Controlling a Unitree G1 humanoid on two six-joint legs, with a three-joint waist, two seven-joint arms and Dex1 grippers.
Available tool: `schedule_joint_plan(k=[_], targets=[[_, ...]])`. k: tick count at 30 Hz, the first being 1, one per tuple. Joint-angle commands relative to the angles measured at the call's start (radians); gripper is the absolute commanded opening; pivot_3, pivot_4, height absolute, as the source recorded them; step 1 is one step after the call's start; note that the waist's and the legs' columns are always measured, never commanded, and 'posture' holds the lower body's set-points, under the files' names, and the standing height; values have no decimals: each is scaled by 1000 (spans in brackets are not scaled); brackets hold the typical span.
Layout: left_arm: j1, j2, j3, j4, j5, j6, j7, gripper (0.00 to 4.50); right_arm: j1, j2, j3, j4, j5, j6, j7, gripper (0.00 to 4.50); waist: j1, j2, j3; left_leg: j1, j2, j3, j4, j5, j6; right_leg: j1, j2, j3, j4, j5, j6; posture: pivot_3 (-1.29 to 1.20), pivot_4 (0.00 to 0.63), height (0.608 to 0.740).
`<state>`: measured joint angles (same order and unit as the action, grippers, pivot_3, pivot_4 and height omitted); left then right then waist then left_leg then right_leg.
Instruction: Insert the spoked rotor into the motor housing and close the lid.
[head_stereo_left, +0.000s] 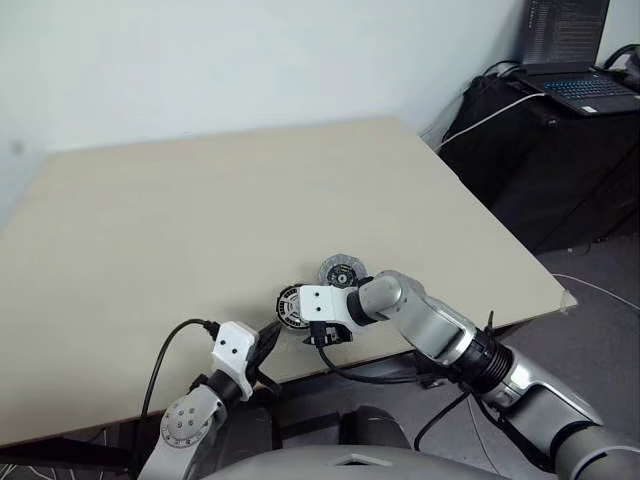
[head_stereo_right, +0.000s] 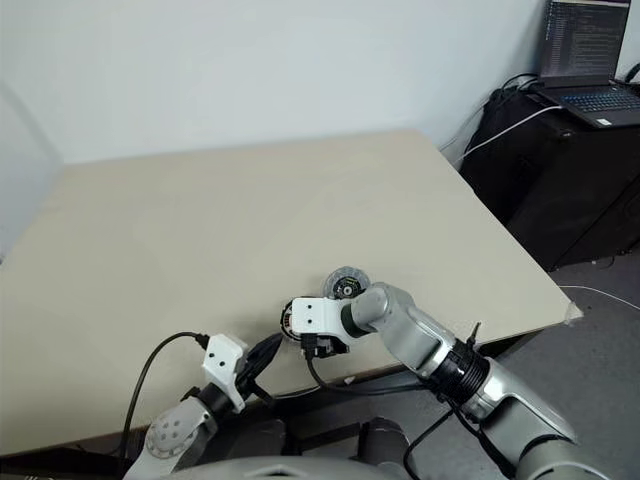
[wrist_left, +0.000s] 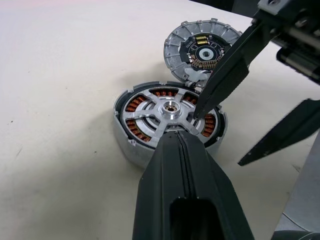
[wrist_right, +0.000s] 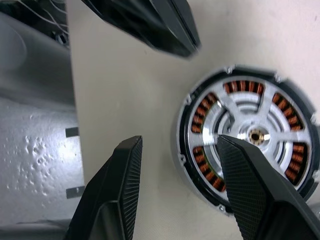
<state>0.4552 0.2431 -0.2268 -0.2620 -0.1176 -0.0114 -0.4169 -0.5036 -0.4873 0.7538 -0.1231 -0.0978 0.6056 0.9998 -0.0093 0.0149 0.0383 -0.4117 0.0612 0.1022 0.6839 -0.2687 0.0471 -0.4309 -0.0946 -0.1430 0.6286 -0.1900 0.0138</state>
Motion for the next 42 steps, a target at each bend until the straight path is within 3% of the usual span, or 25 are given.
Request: schedule_joint_plan(k=[1, 2, 5, 11, 20, 29, 42], targets=[[4, 8, -2, -43, 4, -35, -7, 0, -17, 9, -6, 11, -17, -23, 7, 2539, 0, 0, 0, 0, 0, 0, 0, 0, 0, 0, 0, 0, 0, 0, 0, 0, 0, 740], [6, 9, -2, -43, 4, -37, -7, 0, -16, 10, -6, 15, -21, -25, 9, 2539, 0, 0, 0, 0, 0, 0, 0, 0, 0, 0, 0, 0, 0, 0, 0, 0, 0, 740], [11, 10, -3, -44, 3, -41, -8, 0, -12, 11, -6, 23, -34, -27, 12, 1971, 0, 0, 0, 0, 0, 0, 0, 0, 0, 0, 0, 0, 0, 0, 0, 0, 0, 740], [10, 9, -4, -42, -1, -36, -9, 0, -8, 24, -24, 35, -48, -26, -8, 93, 0, 0, 0, 0, 0, 0, 0, 0, 0, 0, 0, 0, 0, 0, 0, 0, 0, 740], [-7, -1, -13, -54, -8, -8, -6, 0, -7, 37, -77, 38, -55, 25, -63, 74, 0, 0, 0, 0, 0, 0, 0, 0, 0, 0, 0, 0, 0, 0, 0, 0, 0, 740], [-14, -13, -23, -72, -15, 23, 2, 0, 31, -66, -86, -87, -1, 170, 12, 74, 18, 0, 0, 0, -1, 0, 1, 0, 0, 0, -1, 0, 0, 0, 0, 0, 0, 740], [-18, -7, -25, -118, -28, 77, 4, 0, 27, 11, -92, -145, 87, 334, -12, 74, 24, 1, 0, 0, -1, 0, 1, 0, 0, 0, -1, 0, 0, 0, 0, 0, 0, 740]])
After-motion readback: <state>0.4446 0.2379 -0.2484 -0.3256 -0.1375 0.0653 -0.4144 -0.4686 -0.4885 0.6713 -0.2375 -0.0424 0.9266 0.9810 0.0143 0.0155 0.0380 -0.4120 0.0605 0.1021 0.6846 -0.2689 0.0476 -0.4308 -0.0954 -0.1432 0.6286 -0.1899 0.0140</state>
